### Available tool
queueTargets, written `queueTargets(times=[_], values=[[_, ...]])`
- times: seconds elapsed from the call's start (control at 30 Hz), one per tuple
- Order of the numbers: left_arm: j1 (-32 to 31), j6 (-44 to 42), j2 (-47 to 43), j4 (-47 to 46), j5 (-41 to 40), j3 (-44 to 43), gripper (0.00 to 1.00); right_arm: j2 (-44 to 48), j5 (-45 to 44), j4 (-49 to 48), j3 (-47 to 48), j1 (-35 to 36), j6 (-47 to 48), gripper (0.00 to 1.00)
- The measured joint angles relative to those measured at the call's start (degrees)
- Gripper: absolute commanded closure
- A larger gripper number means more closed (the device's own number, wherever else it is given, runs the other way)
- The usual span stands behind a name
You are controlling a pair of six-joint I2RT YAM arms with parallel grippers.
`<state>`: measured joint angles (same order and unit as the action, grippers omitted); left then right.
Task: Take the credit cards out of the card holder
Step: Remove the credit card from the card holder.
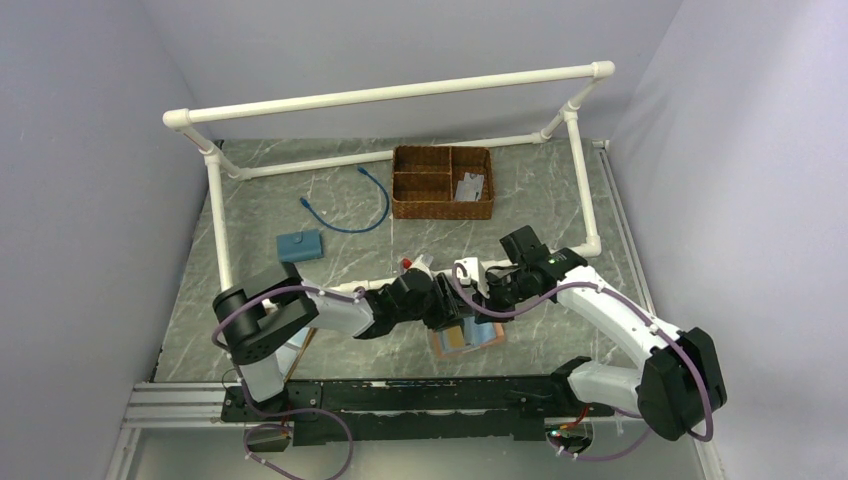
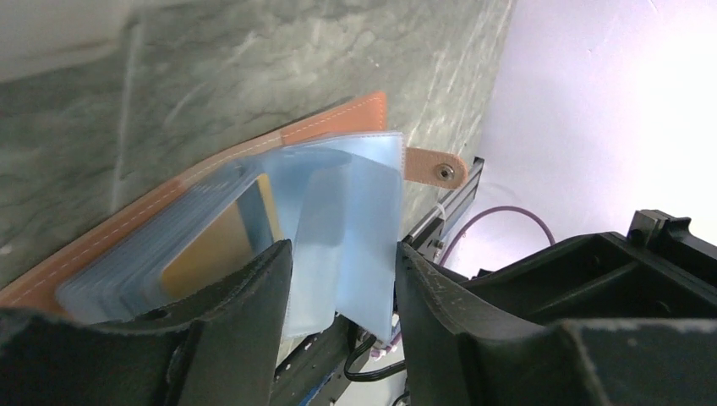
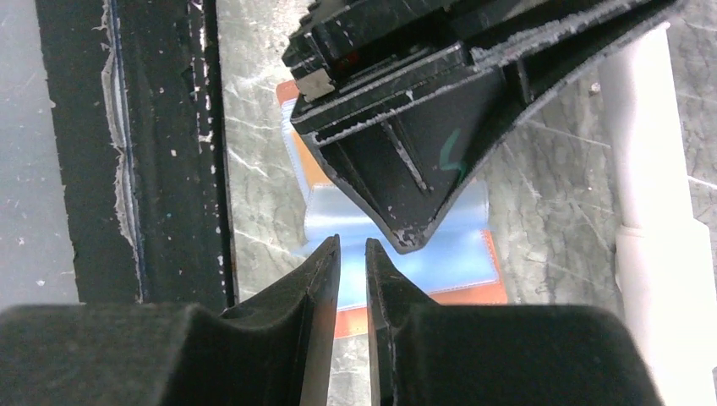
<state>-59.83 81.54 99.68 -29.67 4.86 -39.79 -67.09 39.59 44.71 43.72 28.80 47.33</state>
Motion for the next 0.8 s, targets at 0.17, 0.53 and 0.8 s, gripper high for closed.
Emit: queueTargets(times=[0.17, 0.53, 0.8], values=[[0.09, -1.38, 2.34, -2.84, 2.99, -1.79, 0.46, 0.37, 1.99, 2.1, 0.37, -0.92, 1.77, 0.8], [0.31, -1.62, 5.31, -5.4, 7.04, -3.74, 0.45, 0.59, 5.05, 5.46, 0.39, -1.64, 5.68, 0.79], [0.79, -2.01, 5.33, -5.68, 7.48, -4.04, 0.45, 1.64, 5.95, 4.22, -1.55, -1.7, 8.94, 0.81]])
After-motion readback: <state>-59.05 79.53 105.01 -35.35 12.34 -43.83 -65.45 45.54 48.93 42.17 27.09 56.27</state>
